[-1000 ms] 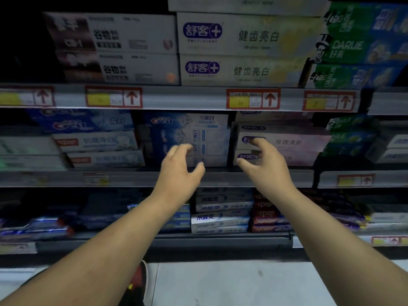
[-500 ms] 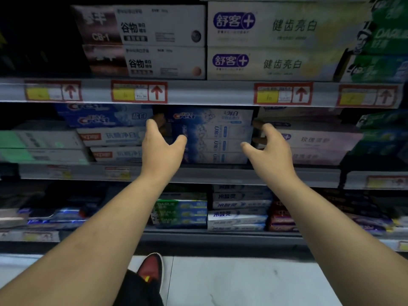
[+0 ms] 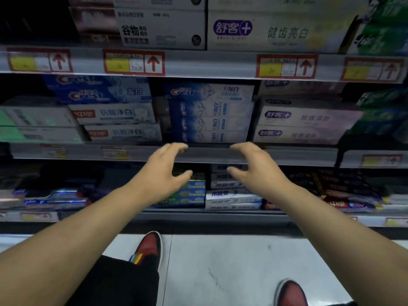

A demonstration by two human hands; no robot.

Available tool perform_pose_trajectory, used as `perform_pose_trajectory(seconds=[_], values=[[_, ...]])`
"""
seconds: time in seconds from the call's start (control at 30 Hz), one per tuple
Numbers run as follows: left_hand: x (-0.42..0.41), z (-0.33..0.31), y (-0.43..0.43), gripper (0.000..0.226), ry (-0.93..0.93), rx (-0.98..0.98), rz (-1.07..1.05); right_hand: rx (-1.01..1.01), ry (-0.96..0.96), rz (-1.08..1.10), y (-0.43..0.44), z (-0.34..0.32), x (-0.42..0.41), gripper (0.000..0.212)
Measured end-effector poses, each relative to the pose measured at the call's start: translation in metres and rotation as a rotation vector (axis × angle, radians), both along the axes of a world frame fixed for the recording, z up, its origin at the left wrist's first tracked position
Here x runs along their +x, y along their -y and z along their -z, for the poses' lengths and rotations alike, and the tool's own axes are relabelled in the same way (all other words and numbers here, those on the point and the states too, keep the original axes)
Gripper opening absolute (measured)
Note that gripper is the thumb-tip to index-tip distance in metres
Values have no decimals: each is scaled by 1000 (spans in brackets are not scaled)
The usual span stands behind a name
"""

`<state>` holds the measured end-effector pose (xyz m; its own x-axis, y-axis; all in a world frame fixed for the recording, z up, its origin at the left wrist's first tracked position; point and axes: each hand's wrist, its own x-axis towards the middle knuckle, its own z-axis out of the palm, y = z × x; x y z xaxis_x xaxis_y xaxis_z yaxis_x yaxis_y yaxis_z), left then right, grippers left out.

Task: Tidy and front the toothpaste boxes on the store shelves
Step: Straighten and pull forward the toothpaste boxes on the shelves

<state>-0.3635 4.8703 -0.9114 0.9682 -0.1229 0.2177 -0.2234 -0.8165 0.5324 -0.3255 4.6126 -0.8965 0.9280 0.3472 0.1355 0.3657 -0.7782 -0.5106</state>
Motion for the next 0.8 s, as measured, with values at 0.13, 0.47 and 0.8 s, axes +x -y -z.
perform_pose_trajectory(seconds=[0.13, 0.47, 0.8], values=[[-10, 26, -16, 65, -106, 79, -11, -92, -87, -69, -15, 24, -7, 61], [-26, 77, -82, 64, -399, 43, -217, 58, -431, 46, -48, 80, -5, 64], [-4, 89, -98, 100, -721, -362, -258, 454, -613, 329, -73, 114, 9, 70]])
